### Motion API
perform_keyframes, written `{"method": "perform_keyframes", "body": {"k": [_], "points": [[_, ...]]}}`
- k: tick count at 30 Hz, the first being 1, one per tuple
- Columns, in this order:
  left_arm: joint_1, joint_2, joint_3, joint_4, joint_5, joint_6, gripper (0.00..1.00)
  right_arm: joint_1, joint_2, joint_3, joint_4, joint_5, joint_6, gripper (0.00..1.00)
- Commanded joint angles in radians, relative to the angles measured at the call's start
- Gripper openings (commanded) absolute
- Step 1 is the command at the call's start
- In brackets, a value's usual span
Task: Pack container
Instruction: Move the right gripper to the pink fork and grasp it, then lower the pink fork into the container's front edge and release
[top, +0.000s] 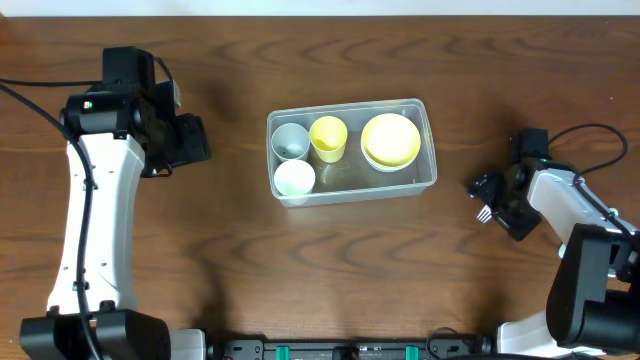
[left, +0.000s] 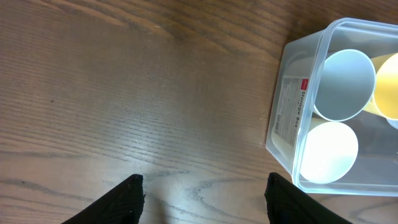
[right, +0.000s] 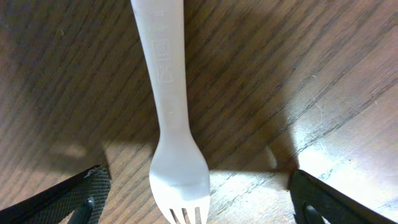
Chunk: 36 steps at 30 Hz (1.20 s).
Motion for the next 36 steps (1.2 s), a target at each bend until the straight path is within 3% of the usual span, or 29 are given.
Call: {"method": "perform_keyframes", "body": {"k": [1,9,16,26,30,31,36], "points": [[0.003,0.007,-0.002,-0.005,-0.002,0.008,0.63,-0.006,0.035,-0.039,0.014,-0.040,-0.003,0.81],[0.003,0.007,-0.002,-0.006,-0.002,0.008,0.64,-0.006,0.035,-0.039,0.014,-0.040,-0.003,0.47],[0.003,0.007,-0.002,-0.006,-0.002,0.008,0.63,-0.006,0.035,-0.039,0.014,-0.040,-0.003,0.31],[0.003,0.007,-0.002,-0.006,-0.002,0.008,0.63,-0.005,0.035,-0.039,0.014,-0.040,-0.003,0.24],[0.003,0.007,-0.002,-0.006,-0.002,0.008,0.63,-0.005,0.035,-0.039,0.016,-0.040,-0.003,0.12],[0.003,0.007,-0.002,-0.006,-0.002,0.008,0.63,-0.005,0.035,-0.039,0.018,-0.040,-0.003,0.02],[0.003,0.007,-0.002,-0.006,-0.002,0.008,0.64,0.001,0.029,0.011,0.002,-0.040,-0.039,0.01]]}}
